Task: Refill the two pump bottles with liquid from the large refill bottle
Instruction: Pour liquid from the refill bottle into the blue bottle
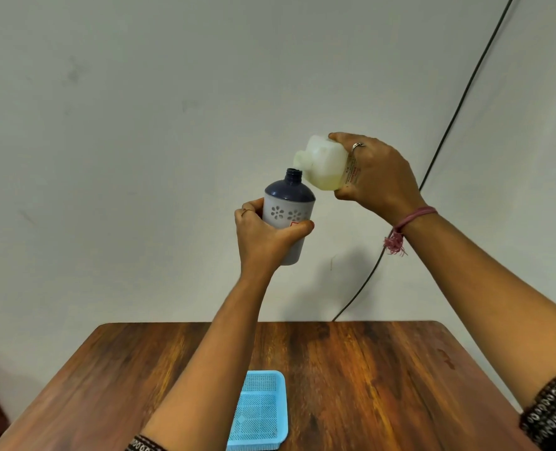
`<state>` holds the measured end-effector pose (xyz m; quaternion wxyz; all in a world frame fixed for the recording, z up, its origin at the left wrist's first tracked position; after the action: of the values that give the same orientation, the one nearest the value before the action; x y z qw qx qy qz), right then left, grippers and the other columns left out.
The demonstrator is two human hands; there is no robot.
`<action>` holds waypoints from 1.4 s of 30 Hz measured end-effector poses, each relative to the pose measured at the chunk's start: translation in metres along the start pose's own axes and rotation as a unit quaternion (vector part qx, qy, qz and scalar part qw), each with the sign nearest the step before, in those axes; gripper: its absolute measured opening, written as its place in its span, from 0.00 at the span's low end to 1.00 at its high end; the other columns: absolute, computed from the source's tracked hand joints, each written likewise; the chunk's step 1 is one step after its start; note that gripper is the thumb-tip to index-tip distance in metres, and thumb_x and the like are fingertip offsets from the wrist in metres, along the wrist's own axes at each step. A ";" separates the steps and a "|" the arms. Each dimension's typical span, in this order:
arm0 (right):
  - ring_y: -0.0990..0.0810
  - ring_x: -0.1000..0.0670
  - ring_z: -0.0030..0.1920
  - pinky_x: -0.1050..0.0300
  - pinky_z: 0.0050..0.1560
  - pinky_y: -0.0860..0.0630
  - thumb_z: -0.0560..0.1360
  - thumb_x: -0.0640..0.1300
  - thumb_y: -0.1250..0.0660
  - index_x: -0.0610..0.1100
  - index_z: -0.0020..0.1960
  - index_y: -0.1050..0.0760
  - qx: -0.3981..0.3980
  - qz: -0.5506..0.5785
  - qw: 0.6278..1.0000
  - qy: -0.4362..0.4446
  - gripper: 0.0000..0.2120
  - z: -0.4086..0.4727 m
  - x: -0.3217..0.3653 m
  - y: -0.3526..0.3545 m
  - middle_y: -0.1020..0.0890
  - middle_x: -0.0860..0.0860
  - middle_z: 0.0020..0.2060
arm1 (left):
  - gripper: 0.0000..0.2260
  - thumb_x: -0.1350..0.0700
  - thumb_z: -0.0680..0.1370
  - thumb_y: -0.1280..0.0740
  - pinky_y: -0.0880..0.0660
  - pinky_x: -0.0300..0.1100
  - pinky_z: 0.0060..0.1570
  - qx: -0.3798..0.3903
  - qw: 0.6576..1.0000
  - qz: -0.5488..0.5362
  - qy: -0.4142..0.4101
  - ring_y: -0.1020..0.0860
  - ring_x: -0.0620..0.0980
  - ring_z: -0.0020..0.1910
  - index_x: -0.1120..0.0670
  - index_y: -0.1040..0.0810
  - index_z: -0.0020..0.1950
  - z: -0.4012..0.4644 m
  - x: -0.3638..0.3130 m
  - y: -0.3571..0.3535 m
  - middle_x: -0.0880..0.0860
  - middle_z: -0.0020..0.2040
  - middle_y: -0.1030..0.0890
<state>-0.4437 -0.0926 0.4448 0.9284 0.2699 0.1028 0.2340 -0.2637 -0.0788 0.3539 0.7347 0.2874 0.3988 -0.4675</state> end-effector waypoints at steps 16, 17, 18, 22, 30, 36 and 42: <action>0.23 0.40 0.59 0.45 0.61 0.27 0.61 0.43 0.21 0.41 0.68 0.30 -0.005 -0.036 0.999 0.035 0.38 0.004 -0.005 -0.002 0.22 0.42 0.61 | 0.32 0.51 0.60 0.18 0.24 0.34 0.39 -0.005 1.000 0.009 0.004 0.22 0.47 0.48 0.51 0.32 0.57 -0.001 0.007 -0.002 0.55 0.56 0.27; 0.23 0.40 0.59 0.45 0.61 0.28 0.61 0.43 0.21 0.41 0.68 0.30 -0.004 -0.038 0.999 0.036 0.38 0.005 -0.005 -0.002 0.22 0.42 0.62 | 0.32 0.52 0.60 0.18 0.24 0.34 0.39 -0.006 1.000 0.009 0.004 0.22 0.47 0.48 0.51 0.32 0.57 -0.001 0.007 -0.002 0.55 0.56 0.27; 0.23 0.40 0.59 0.45 0.62 0.28 0.61 0.42 0.21 0.41 0.68 0.30 -0.003 -0.040 0.999 0.037 0.38 0.005 -0.005 -0.002 0.22 0.42 0.62 | 0.31 0.52 0.60 0.18 0.24 0.34 0.39 -0.007 1.000 0.009 0.003 0.22 0.47 0.47 0.51 0.32 0.57 -0.001 0.007 -0.001 0.55 0.56 0.27; 0.23 0.40 0.59 0.45 0.62 0.28 0.61 0.42 0.21 0.41 0.69 0.30 -0.002 -0.045 0.998 0.043 0.38 0.006 -0.006 -0.002 0.22 0.42 0.62 | 0.32 0.52 0.61 0.18 0.25 0.32 0.38 -0.005 1.000 0.008 0.003 0.22 0.47 0.48 0.51 0.32 0.57 0.000 0.007 -0.001 0.55 0.57 0.27; 0.23 0.40 0.58 0.44 0.62 0.28 0.60 0.42 0.20 0.41 0.68 0.30 -0.003 -0.048 0.998 0.049 0.39 0.005 -0.008 -0.002 0.22 0.42 0.62 | 0.34 0.46 0.56 0.21 0.24 0.34 0.38 -0.005 1.000 0.003 0.005 0.21 0.47 0.48 0.50 0.31 0.57 -0.001 0.007 -0.002 0.54 0.56 0.26; 0.23 0.40 0.59 0.45 0.63 0.29 0.60 0.41 0.20 0.41 0.69 0.30 -0.001 -0.049 0.998 0.047 0.39 0.006 -0.006 -0.002 0.22 0.42 0.62 | 0.32 0.51 0.60 0.18 0.25 0.32 0.38 -0.004 1.000 0.004 0.003 0.22 0.47 0.48 0.50 0.32 0.56 -0.003 0.008 -0.002 0.55 0.57 0.26; 0.23 0.40 0.58 0.44 0.62 0.29 0.61 0.41 0.21 0.41 0.68 0.30 -0.001 -0.053 0.997 0.053 0.38 0.006 -0.007 -0.002 0.22 0.42 0.62 | 0.33 0.49 0.58 0.19 0.26 0.32 0.38 -0.007 1.000 0.000 0.004 0.22 0.47 0.48 0.50 0.32 0.57 -0.003 0.008 -0.002 0.55 0.57 0.26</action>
<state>-0.4466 -0.1005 0.4492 0.9330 0.2503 0.1653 0.1986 -0.2644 -0.0813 0.3456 0.7348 0.2846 0.4050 -0.4637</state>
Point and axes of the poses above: each hand's wrist, its own z-axis towards the middle knuckle, its own y-axis out of the back of the hand, x = y × z, the point moved 1 cm from there along z, towards the middle knuckle
